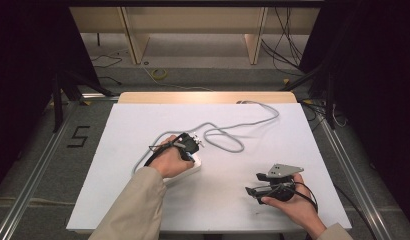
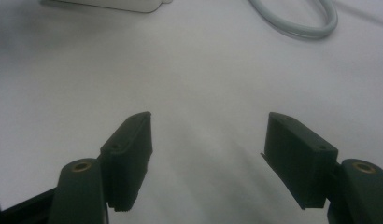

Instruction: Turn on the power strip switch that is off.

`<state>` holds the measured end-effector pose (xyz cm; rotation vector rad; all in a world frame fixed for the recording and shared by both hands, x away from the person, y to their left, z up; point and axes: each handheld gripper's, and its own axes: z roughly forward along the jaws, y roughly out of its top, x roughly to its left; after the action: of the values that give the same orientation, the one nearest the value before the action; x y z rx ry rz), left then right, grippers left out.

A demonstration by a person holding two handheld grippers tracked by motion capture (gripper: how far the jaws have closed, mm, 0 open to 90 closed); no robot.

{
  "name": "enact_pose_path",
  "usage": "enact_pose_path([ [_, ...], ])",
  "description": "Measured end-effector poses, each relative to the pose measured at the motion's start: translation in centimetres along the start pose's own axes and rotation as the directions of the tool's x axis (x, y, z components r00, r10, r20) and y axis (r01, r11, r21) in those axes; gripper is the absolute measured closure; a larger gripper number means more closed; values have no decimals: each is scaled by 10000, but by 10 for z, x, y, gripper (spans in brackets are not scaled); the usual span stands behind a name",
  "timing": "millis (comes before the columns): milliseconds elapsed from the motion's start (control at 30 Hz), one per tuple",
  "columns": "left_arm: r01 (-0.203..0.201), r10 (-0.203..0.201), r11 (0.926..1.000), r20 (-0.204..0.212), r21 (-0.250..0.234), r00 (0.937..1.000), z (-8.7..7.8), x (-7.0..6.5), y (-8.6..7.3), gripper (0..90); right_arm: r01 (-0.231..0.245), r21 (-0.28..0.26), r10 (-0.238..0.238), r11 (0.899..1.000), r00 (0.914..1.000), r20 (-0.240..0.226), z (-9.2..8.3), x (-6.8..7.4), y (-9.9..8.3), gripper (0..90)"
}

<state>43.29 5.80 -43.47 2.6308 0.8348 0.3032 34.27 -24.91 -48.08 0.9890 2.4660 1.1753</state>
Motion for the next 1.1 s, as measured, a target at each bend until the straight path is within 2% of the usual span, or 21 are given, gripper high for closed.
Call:
enact_pose_path([
  [467,6,-8,9997,77,252,10000,2,1,2,898,-6,-3,6,10000,10000,13,0,1,0,330],
  [567,-174,179,9988,-88,468,9998,2,0,2,898,0,-1,0,10000,10000,15,0,1,0,330],
  [867,110,-111,9994,24,322,9999,2,2,1,898,10,3,-10,10000,10000,-2,1,1,1,330],
  [1000,-58,59,9990,-13,444,10000,2,2,2,898,20,23,-20,10000,10000,-10,2,1,1,330],
  [1100,29,-30,9996,41,264,10000,0,3,2,899,18,3,-18,10000,10000,-7,1,1,1,330],
])
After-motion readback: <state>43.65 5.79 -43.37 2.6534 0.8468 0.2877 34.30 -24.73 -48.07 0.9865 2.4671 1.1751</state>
